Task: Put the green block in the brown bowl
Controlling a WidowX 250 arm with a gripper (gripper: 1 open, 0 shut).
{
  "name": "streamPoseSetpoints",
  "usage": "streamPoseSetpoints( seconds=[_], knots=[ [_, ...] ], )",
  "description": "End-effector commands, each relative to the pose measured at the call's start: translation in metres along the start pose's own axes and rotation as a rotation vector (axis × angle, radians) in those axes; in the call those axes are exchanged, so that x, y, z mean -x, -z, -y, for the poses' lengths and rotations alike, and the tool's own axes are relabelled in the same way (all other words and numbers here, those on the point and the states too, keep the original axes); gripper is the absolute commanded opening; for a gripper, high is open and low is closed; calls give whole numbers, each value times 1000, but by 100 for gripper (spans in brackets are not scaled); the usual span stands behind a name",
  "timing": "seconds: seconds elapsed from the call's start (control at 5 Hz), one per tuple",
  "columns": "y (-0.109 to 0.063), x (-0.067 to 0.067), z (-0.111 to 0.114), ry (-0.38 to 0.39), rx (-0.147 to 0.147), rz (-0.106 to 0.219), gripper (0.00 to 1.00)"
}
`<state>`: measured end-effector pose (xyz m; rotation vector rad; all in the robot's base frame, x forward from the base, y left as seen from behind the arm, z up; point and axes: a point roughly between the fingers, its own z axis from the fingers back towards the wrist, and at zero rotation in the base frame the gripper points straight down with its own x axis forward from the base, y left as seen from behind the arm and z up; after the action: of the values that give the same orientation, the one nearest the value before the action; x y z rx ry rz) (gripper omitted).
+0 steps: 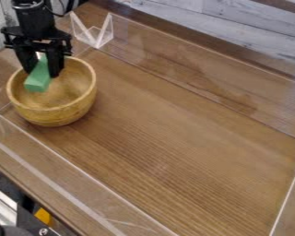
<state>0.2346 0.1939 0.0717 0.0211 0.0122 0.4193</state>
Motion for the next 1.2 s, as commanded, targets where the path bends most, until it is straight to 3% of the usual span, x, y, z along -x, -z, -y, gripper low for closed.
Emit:
streamPoseSetpoints(
  seconds=[0.0, 0.2, 0.6, 0.8, 1.0],
  knots=[
    [-17, -11, -5, 17, -23, 57, 0],
    [-16, -18, -9, 32, -25, 54, 0],
    [9, -10, -6, 53, -28, 52, 0],
    [9, -14, -3, 70, -26, 55, 0],
    [10, -17, 1, 95, -22, 53, 100]
  ],
)
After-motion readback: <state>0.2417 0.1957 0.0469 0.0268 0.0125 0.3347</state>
